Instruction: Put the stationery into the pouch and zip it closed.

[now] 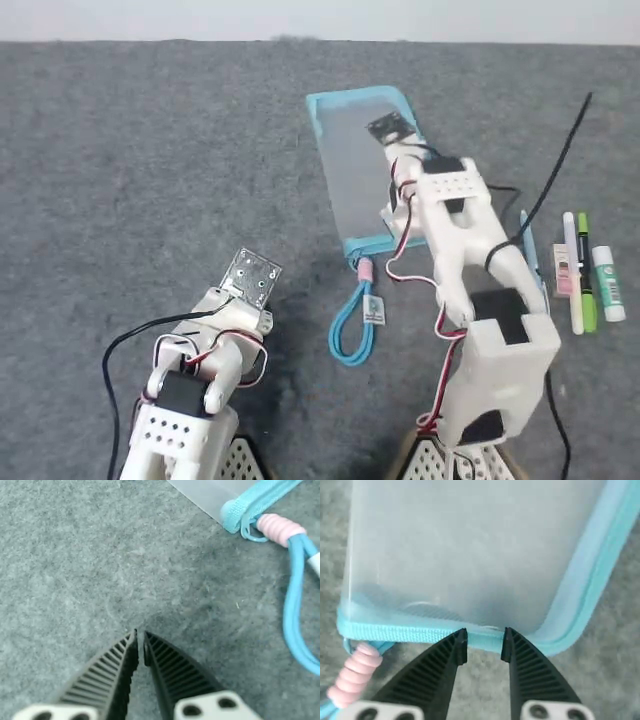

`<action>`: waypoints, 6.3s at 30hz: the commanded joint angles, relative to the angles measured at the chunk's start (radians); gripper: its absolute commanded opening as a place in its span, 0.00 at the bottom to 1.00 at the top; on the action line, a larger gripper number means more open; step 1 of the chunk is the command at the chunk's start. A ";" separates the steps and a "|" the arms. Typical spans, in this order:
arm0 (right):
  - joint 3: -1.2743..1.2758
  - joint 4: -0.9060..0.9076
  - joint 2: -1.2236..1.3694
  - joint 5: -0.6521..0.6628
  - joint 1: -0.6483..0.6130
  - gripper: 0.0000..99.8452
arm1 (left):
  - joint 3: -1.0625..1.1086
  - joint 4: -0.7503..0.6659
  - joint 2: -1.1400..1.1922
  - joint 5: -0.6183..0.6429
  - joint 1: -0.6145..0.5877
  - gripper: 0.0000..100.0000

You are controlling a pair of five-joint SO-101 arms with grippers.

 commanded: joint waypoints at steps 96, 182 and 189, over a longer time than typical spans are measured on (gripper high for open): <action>0.644 0.027 -1.188 -0.069 -0.335 0.01 | -0.526 -0.466 0.772 0.101 0.061 0.25; 0.167 -0.337 0.005 0.063 -0.526 0.22 | -0.650 -0.351 0.815 0.140 -0.408 0.25; 0.120 -0.163 0.025 0.057 -0.522 0.12 | -0.650 -0.353 0.816 0.141 -0.405 0.25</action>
